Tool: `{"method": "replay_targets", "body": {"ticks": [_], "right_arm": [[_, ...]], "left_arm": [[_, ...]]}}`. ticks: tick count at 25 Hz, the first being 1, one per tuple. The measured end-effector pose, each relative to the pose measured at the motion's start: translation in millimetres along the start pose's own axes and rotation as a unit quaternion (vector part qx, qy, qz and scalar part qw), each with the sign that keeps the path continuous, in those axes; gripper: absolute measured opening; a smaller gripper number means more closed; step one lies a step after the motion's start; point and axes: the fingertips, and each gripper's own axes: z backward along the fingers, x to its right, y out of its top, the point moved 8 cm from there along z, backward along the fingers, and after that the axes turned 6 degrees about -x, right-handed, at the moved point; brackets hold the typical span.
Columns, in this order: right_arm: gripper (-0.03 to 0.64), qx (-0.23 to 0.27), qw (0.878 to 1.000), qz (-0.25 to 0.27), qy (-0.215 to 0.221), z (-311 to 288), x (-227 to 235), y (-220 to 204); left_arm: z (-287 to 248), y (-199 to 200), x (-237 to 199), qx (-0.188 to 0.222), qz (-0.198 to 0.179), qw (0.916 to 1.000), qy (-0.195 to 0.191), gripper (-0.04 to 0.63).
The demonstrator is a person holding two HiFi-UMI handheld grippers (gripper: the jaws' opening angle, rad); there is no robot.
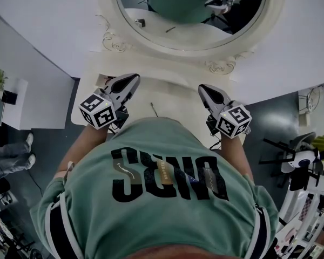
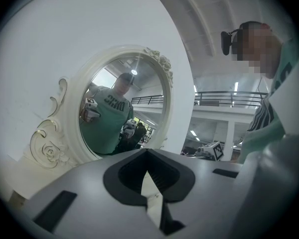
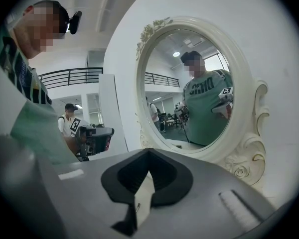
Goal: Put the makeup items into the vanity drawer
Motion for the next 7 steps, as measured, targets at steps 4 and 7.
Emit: {"method": "replay_targets", "body": {"ticks": [4,7], "right_arm": [[0.006,-0.002,1.0,-0.001,0.0,-0.9,-0.7,-1.2],[0.006,-0.003,1.0,0.001,0.0,-2.0,-0.8,-2.5]], "left_arm": [[0.0,0.3,-0.4,-0.001,0.001,1.0,-0.001,0.003],[-0.5,-1.2,-1.9,-0.002,-0.001,1.0,-0.001,0.003]]}}
